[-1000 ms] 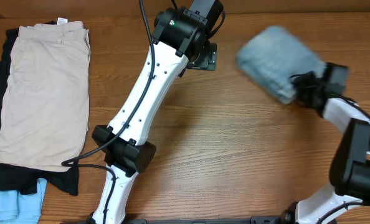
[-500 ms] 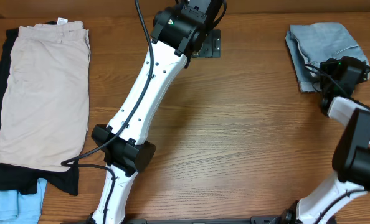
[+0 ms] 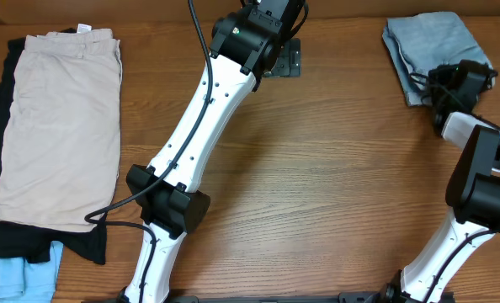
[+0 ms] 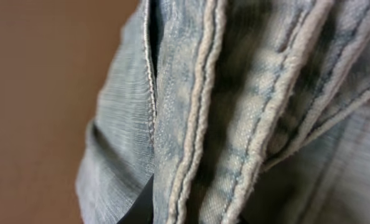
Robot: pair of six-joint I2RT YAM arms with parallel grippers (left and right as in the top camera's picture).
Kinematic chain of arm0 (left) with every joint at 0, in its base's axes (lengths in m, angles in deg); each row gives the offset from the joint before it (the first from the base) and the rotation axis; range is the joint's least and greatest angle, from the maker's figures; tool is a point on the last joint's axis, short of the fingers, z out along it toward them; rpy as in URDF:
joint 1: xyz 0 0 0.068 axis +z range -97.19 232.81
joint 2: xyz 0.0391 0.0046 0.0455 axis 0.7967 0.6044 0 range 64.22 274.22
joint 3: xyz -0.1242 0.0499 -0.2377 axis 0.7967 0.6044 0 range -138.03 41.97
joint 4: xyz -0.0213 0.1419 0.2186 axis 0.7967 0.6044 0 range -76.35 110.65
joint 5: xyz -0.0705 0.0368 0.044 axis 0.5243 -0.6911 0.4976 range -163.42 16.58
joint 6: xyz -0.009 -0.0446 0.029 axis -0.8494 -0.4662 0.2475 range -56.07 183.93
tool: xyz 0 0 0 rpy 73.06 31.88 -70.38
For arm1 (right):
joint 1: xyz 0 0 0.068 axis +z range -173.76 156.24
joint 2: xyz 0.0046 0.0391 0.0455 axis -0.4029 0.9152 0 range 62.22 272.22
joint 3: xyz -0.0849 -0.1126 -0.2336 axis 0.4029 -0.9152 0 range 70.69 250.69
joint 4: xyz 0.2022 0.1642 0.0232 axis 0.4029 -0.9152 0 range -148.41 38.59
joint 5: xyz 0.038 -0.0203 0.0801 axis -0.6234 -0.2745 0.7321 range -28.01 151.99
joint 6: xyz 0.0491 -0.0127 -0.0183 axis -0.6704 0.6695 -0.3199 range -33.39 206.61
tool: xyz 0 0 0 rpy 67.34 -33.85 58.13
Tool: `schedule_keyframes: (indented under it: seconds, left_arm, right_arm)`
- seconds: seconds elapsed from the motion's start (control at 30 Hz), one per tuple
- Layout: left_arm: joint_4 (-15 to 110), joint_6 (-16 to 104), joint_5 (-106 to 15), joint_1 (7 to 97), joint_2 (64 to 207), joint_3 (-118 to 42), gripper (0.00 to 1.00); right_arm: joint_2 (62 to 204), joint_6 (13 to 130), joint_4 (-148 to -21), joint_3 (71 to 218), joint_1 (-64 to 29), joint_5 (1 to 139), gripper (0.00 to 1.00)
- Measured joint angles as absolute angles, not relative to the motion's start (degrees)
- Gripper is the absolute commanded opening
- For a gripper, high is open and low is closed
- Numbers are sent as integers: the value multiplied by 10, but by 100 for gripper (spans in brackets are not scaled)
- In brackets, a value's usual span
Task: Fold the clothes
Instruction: 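Carry the folded shorts to the upper right table corner with right gripper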
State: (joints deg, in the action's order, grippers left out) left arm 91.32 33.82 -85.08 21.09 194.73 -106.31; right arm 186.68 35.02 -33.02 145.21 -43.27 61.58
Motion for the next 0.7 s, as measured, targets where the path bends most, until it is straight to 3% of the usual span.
schedule_keyframes:
  seconds: [0.03, 0.07, 0.1, 0.23, 0.43, 0.7]
  left_arm:
    - [915, 338, -851, 211, 1947, -1062, 100]
    - [918, 338, -851, 211, 1947, -1062, 100]
    - [921, 338, -851, 211, 1947, -1062, 100]
    - [930, 338, -851, 211, 1947, -1061, 100]
    - [933, 338, -851, 211, 1947, -1061, 100]
    - [933, 338, -851, 211, 1947, -1061, 100]
  right_arm:
    - [1867, 358, -331, 1457, -431, 618, 43]
    - [1867, 367, -331, 1460, -430, 622, 76]
    - [1867, 375, -332, 1463, -428, 630, 100]
    - [1865, 407, -357, 1472, -424, 673, 100]
    - [1805, 434, -492, 1472, -427, 706, 100]
    - [1563, 507, -685, 1478, -427, 723, 100]
